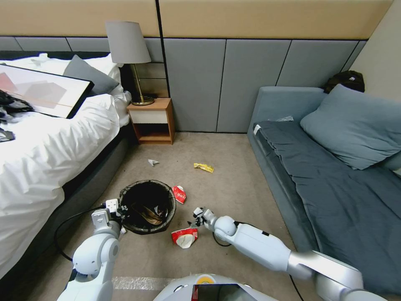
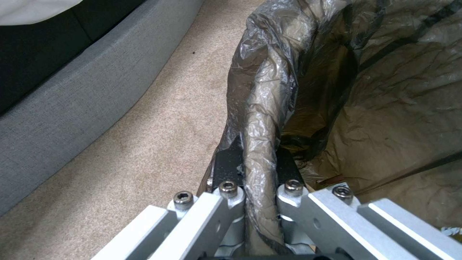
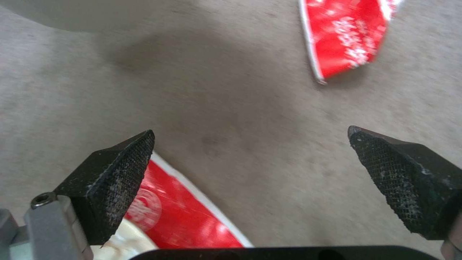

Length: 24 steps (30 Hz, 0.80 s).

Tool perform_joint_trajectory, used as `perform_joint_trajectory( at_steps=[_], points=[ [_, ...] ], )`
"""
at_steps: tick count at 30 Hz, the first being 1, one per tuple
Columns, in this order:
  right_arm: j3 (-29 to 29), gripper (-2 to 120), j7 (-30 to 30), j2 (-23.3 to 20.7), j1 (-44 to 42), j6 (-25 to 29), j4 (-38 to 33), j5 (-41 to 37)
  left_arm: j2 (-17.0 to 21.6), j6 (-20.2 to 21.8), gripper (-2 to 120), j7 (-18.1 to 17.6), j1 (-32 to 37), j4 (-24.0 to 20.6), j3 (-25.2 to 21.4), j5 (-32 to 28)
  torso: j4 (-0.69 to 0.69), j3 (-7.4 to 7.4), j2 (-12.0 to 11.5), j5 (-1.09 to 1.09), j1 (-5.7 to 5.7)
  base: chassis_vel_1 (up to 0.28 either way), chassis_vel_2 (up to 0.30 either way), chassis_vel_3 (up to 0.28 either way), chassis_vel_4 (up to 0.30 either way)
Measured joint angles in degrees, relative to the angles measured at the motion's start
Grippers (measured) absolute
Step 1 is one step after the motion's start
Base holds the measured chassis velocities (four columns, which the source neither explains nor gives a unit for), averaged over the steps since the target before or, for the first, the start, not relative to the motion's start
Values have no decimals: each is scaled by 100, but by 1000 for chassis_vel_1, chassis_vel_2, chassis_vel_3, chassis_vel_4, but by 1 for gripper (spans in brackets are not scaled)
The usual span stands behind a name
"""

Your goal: Pick up the trash bin, then pick up the garbage from the floor and place it into the trash bin.

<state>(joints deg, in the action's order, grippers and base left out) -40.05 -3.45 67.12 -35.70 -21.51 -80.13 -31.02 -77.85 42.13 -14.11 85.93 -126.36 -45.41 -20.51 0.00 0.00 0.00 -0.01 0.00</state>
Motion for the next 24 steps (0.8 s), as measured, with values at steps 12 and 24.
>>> perform_joint_trajectory(
  at_steps=[12,24],
  points=[
    [-144,100,-3,296,-174,54,217,105,13,0,0,-1,-23,12,-25,-14,0,0,0,0,0,0,0,0,0],
    [-240,100,-19,202,-280,46,185,132,19,0,0,0,-48,42,-12,-15,-1,0,0,0,0,0,0,0,0]
  ],
)
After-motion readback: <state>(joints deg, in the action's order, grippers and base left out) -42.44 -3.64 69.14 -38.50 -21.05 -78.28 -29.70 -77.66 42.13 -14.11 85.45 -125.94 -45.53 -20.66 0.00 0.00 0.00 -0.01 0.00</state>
